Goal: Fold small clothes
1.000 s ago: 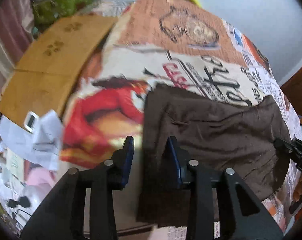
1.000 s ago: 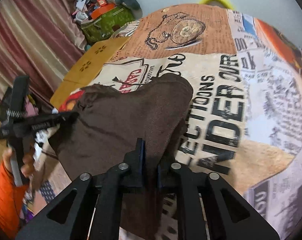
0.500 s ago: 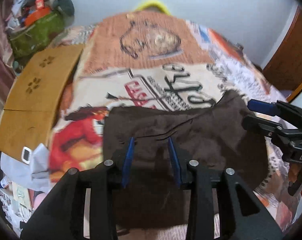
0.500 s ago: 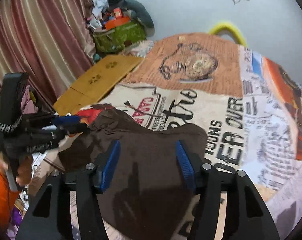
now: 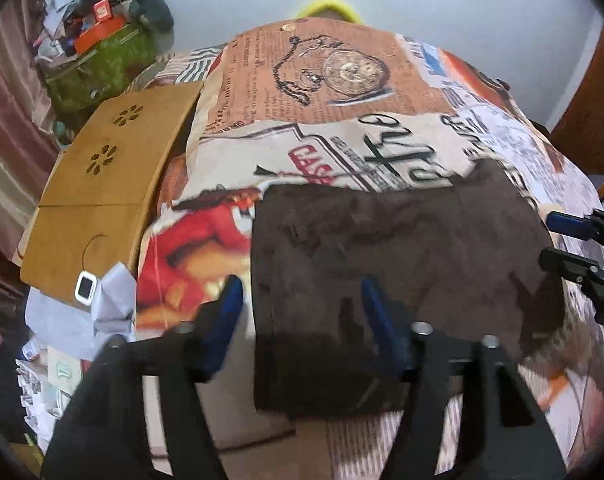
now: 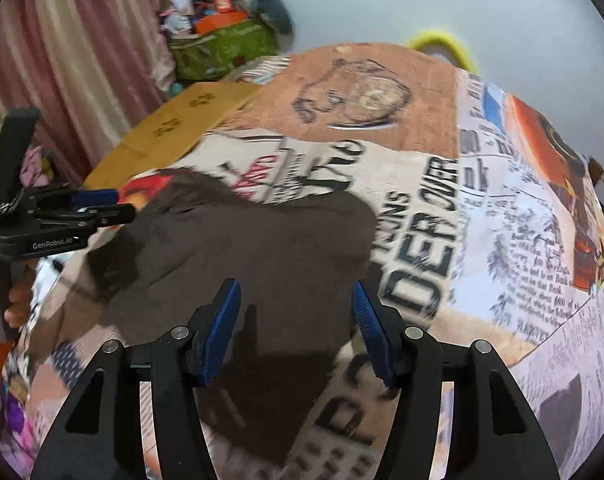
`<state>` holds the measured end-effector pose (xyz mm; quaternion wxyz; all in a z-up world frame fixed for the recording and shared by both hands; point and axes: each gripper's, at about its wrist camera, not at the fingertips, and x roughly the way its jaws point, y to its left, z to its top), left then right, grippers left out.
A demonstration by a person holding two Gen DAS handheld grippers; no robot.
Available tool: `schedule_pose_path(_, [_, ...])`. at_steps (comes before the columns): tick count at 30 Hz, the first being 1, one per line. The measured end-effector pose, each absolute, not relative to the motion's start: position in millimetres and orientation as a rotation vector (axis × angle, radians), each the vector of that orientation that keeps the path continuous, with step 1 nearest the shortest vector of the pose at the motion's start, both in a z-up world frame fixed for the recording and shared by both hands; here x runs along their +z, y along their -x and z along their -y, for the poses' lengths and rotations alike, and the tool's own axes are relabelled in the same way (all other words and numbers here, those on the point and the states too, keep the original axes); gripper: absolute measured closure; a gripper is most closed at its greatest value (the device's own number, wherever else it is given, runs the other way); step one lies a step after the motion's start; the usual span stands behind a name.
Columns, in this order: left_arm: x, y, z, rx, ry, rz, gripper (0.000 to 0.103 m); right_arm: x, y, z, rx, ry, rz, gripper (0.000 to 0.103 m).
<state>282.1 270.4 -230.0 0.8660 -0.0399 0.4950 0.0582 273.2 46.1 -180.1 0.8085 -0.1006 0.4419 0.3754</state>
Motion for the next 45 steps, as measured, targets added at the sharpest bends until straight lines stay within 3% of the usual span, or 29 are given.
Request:
schedule_pose_path(9, [-264, -238, -275, 0.2, 0.082, -1.118, 0.036, -207, -230, -42, 0.826, 0.345, -1.009, 0.048])
schedule_pose_path(19, [-225, -195, -278, 0.274, 0.133, -1.038, 0.033, -186, -225, 16, 0.755, 0.267, -0.999, 0.048])
schedule_pose_path(24, [-178, -178, -249, 0.25, 0.135, -0.928, 0.033, -142, -205, 32, 0.773, 0.202, -0.878, 0.048])
schedule_pose_path(35, [-21, -98, -155, 0.149, 0.051, -0.498, 0.033, -20, -135, 62, 0.873, 0.022, -0.501, 0.048])
schedule_pose_path(45, [32, -16, -95, 0.155, 0.0, -0.243, 0.032, 37, -59, 91, 0.885, -0.103, -0.233, 0.048])
